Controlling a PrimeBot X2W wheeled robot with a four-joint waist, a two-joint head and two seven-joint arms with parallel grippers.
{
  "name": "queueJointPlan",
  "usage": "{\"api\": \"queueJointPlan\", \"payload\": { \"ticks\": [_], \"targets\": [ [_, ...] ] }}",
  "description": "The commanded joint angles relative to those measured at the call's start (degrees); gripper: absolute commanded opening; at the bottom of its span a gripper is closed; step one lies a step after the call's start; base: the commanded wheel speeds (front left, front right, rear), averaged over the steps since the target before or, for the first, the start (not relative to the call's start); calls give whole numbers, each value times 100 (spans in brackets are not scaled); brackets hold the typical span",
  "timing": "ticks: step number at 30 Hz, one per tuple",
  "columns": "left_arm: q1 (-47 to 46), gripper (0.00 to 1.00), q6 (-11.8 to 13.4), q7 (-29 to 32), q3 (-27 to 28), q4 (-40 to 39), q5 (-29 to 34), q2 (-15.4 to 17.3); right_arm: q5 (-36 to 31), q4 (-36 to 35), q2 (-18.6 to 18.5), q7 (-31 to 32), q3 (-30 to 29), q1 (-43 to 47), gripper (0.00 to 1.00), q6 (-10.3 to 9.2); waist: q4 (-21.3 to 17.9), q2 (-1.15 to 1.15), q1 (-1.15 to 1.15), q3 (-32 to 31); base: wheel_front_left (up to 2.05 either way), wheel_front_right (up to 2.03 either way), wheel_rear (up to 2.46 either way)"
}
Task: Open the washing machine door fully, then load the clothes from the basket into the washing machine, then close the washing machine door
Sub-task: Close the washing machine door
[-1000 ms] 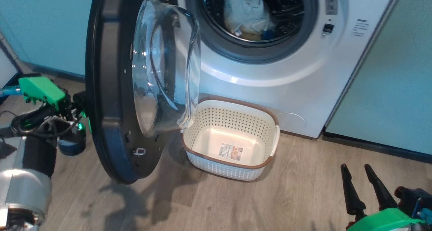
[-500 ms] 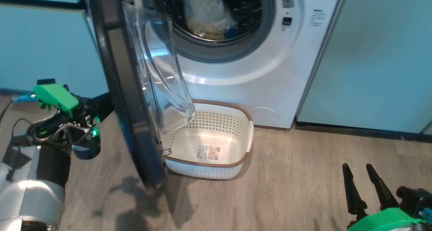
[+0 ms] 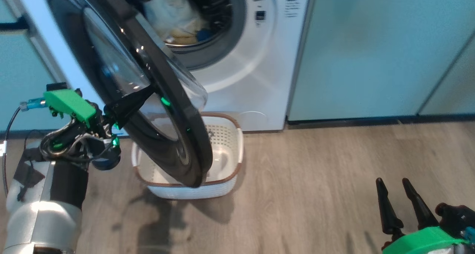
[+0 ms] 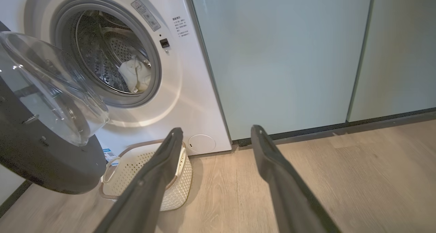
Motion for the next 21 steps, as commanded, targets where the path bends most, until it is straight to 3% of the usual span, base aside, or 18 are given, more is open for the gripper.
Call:
{"api": "queueJointPlan", "payload": {
  "ticks": [1,12,21],
  "targets": [
    [-206,0,-28,-24,189,-253,18,143,-49,-197,-133,-55,80,-311,100,2,-222,0,0,75,0,0,0],
    [-289,0,-54,-361,335,-278,50,42,-52,-222,-223,-55,26,-338,100,2,-655,0,0,153,0,0,0],
    [-250,0,-58,-458,337,-461,137,15,-68,-236,-163,-55,-60,-321,100,2,-503,0,0,137,0,0,0]
  ]
}}
